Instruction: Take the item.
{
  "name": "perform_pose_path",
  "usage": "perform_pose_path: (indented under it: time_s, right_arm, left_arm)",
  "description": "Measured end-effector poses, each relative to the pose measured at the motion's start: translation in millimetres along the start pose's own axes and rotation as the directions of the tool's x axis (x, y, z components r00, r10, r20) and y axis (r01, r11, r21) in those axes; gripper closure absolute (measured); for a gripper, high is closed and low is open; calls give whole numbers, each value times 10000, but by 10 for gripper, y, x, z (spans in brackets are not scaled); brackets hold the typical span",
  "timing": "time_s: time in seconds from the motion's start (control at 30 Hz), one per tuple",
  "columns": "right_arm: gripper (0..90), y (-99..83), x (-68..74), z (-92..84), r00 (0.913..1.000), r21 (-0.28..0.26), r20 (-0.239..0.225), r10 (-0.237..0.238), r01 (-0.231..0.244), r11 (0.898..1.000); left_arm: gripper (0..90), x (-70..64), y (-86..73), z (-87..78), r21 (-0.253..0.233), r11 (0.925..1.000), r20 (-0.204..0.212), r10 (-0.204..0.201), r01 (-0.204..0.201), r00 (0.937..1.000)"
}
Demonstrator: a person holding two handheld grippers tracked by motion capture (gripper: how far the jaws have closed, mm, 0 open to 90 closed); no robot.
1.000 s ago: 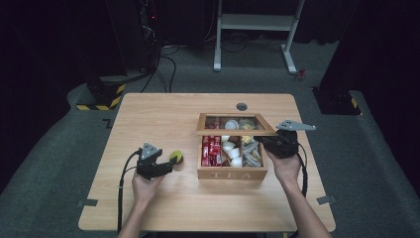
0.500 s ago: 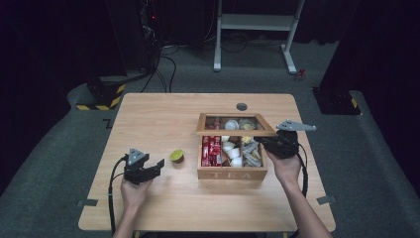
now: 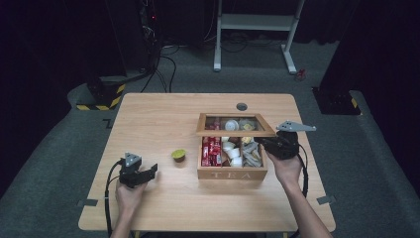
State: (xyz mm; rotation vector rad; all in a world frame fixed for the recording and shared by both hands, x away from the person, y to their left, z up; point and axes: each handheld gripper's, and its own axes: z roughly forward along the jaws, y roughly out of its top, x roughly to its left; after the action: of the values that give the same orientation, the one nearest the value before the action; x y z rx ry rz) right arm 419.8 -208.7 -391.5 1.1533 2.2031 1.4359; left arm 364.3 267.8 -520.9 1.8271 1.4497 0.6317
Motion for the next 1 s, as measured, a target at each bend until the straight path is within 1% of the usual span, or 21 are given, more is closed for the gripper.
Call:
perform_pose_path:
  time_s: [0.2,0.33,0.4,0.47,0.57,0.73,1.0]
  right_arm:
    - [889,-12,4,-2,10000,5,-8,53,-53,10000]
    - [888,-29,4,-2,10000,5,-31,15,-15,10000]
    - [888,-37,8,-3,10000,56,-30,47,-47,10000]
    - [888,-37,8,-3,10000,48,-41,52,-52,10000]
    - [886,-37,6,-2,9999,12,-76,103,-103,9999]
    - [885,-42,7,-3,9999,-1,-85,126,-126,9999]
    - [886,-69,9,-1,9999,-3,-79,62,-62,10000]
  left_arm:
    - [296,19,-16,33,161,9999,-140,-17,20,9999]
    - [294,21,-32,70,351,9994,-291,67,-57,9996]
    - [292,17,-31,69,302,9995,-323,95,-85,9994]
    - [292,17,-31,75,377,9993,-387,100,-85,9992]
    - [292,15,-26,82,435,9989,-555,222,-198,9982]
    - [267,17,-22,89,464,9988,-620,164,-135,9979]
    - [264,17,-23,88,474,9988,-612,176,-148,9980]
